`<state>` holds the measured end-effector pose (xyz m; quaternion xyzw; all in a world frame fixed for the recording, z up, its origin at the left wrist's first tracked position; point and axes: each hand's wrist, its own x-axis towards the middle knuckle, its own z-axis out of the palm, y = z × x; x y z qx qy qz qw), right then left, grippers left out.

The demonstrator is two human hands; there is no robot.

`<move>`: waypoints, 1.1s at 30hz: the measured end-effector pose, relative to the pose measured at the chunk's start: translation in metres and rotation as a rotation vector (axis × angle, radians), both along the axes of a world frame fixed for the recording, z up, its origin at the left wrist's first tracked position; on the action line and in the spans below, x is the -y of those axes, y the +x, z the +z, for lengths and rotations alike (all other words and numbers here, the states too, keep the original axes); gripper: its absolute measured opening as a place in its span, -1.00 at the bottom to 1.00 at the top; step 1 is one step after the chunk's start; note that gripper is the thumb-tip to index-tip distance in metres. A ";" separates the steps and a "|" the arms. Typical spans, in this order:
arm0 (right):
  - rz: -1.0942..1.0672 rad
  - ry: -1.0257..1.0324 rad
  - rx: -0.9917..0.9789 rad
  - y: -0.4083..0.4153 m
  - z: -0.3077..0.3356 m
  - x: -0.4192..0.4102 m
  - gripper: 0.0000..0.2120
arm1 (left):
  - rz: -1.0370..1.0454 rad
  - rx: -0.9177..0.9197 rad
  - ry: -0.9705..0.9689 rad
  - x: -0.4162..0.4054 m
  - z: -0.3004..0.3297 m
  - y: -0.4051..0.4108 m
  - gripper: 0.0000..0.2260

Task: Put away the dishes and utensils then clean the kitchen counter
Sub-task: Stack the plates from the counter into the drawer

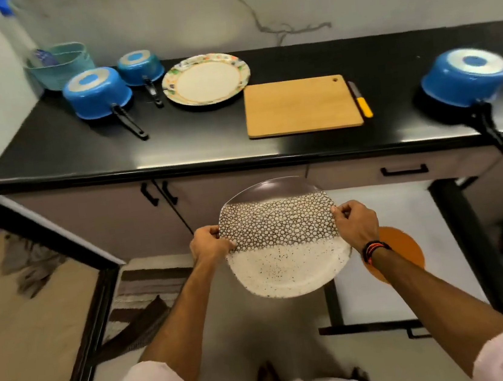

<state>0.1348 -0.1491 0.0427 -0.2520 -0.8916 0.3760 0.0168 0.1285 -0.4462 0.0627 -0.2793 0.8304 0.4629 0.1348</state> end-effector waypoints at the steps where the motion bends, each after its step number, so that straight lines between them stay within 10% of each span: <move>1: -0.009 -0.017 0.004 0.009 -0.002 -0.018 -0.77 | -0.017 0.016 0.031 -0.016 0.000 0.002 -0.58; 8: -0.082 -0.103 0.083 0.075 -0.019 -0.173 -0.82 | -0.097 0.112 0.189 -0.153 -0.025 0.020 -0.40; 16: -0.030 -0.273 0.201 0.108 -0.051 -0.320 -0.75 | -0.093 0.195 0.252 -0.278 -0.075 0.049 -0.64; 28: -0.265 -0.693 0.266 0.049 -0.073 -0.370 -0.87 | 0.139 0.267 0.377 -0.336 -0.095 0.000 -0.86; 33: -0.135 -0.575 0.244 0.052 -0.079 -0.381 -0.76 | 0.191 0.193 0.380 -0.341 -0.100 -0.004 -0.82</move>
